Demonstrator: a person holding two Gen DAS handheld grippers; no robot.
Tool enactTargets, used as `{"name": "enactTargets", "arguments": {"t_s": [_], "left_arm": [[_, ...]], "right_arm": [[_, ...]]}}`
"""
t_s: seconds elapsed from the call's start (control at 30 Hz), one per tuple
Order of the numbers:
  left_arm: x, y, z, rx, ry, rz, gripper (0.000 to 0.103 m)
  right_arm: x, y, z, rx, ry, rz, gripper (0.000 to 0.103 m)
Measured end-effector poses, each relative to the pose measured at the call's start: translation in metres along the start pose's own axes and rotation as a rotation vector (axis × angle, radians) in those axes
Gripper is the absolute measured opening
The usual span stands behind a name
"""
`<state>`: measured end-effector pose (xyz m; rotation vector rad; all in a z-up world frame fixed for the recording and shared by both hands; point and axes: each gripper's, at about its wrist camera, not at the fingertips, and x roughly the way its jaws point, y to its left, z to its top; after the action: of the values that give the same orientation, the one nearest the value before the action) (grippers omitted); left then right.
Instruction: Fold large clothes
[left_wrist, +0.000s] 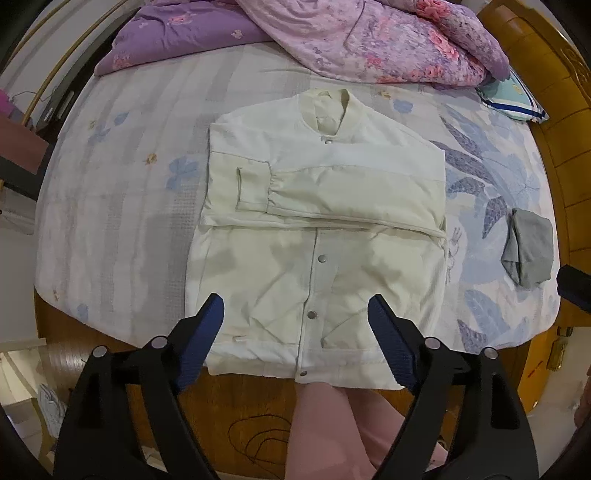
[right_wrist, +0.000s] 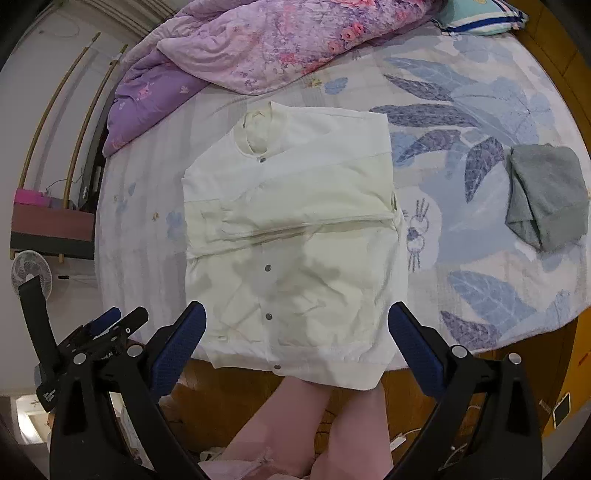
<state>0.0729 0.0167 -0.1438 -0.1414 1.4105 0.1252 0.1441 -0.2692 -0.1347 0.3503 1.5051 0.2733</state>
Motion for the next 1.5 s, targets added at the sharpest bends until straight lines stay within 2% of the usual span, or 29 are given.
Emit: {"name": "enactTargets", "arguments": {"t_s": [0.2, 0.4, 0.57, 0.7, 0.77, 0.9, 1.13, 1.5], "left_arm": [[0.007, 0.008, 0.024, 0.026, 0.012, -0.022, 0.084], [0.027, 0.029, 0.069, 0.071, 0.039, -0.04, 0.087], [0.049, 0.054, 0.115, 0.106, 0.072, -0.056, 0.089], [0.068, 0.068, 0.143, 0.134, 0.096, -0.059, 0.089], [0.079, 0.072, 0.156, 0.141, 0.111, -0.068, 0.089], [0.102, 0.079, 0.179, 0.137, 0.149, -0.08, 0.089], [0.147, 0.088, 0.217, 0.082, 0.219, -0.073, 0.089], [0.242, 0.129, 0.292, -0.033, 0.324, 0.013, 0.089]], "right_arm": [[0.019, 0.011, 0.005, 0.031, 0.035, -0.031, 0.095], [0.05, 0.034, 0.023, 0.077, 0.072, -0.046, 0.095], [0.073, 0.055, 0.047, 0.157, 0.084, -0.063, 0.095], [0.086, 0.058, 0.064, 0.265, 0.087, -0.035, 0.095], [0.091, 0.06, 0.072, 0.283, 0.093, -0.014, 0.095], [0.102, 0.06, 0.099, 0.308, 0.097, -0.045, 0.095], [0.133, 0.038, 0.157, 0.313, 0.125, -0.093, 0.095], [0.213, -0.018, 0.251, 0.256, 0.246, -0.173, 0.095]]}}
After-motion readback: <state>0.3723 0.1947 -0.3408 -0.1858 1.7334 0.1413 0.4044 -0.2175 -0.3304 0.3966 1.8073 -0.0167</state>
